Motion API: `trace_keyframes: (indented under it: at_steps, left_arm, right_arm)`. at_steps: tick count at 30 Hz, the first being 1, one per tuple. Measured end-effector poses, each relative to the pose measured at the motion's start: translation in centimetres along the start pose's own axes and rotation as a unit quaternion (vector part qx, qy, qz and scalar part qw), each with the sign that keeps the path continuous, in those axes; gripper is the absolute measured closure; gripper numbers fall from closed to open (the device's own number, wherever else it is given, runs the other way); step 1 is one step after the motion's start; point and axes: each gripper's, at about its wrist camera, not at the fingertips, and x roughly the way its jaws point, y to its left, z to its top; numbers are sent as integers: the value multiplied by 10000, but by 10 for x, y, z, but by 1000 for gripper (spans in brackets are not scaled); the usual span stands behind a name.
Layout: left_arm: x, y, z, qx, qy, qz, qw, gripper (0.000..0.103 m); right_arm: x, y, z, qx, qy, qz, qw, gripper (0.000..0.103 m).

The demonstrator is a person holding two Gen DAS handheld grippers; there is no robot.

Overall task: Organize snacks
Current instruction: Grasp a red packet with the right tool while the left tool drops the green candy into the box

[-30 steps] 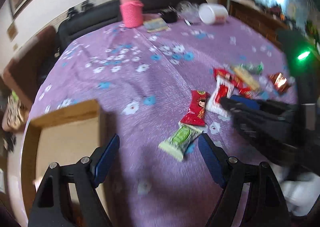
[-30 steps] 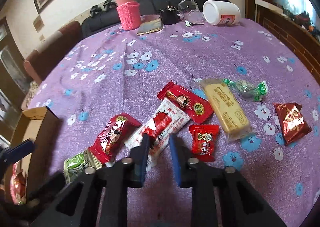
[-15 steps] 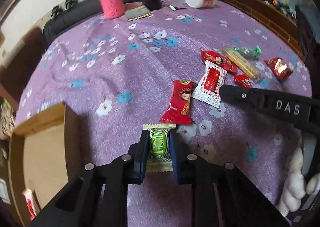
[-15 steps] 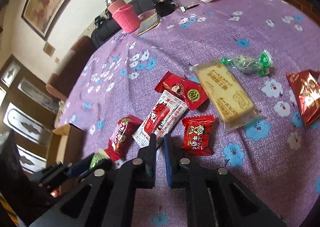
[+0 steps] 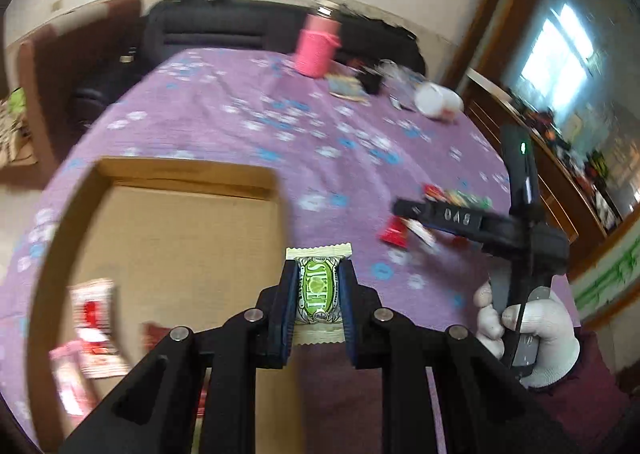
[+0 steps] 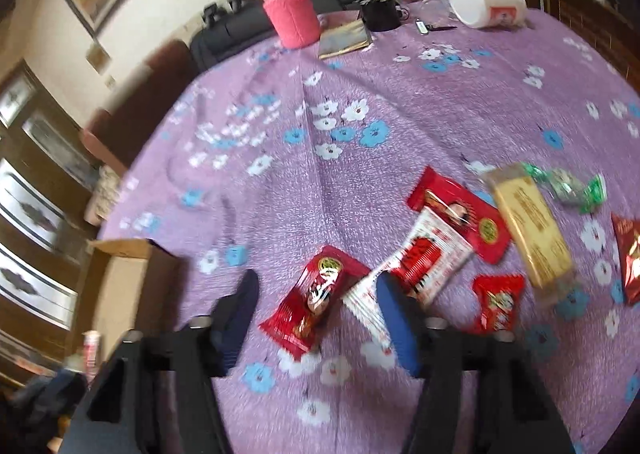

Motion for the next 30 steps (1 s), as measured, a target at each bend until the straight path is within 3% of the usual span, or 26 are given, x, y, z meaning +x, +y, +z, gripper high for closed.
trace_keyframes:
  at_steps: [1,3,6,10,14,20,25,30]
  left_arm:
    - [-4,13,1,-104,-32,93,9999,84]
    - [-9,36,2,-325,-38,163,9993,84]
    - [-10,64,5,-606,-11,261,9978,84]
    - [-2,95,9,-979,93,274,9948,84]
    - [11,120,12,-1297,239,297,9908,84]
    - [31,139,17,-1527,452,435,9863,83]
    - [35,146,17,-1684,482,445,9835,81]
    - [4,150,12,-1789,92,359,9832,60]
  right_arm:
    - [3,5,-1,-133,4,-198,9997,69]
    - [12,14,0,-435,62,-516,9977,81]
    - [16,22,-4,-786,21,-796,9937,82]
    - [-3,22,-6,-617,-143,-630,9960,83]
    - [-38,42,-5,-649,-358,-77,9972,82]
    - [-36,105,-14,-1036,136,1169,9876,82]
    - [-3,158,-31,-1389,589,1421,9783,81]
    - [28,193,-50,-1623,1080,1529,9688,79]
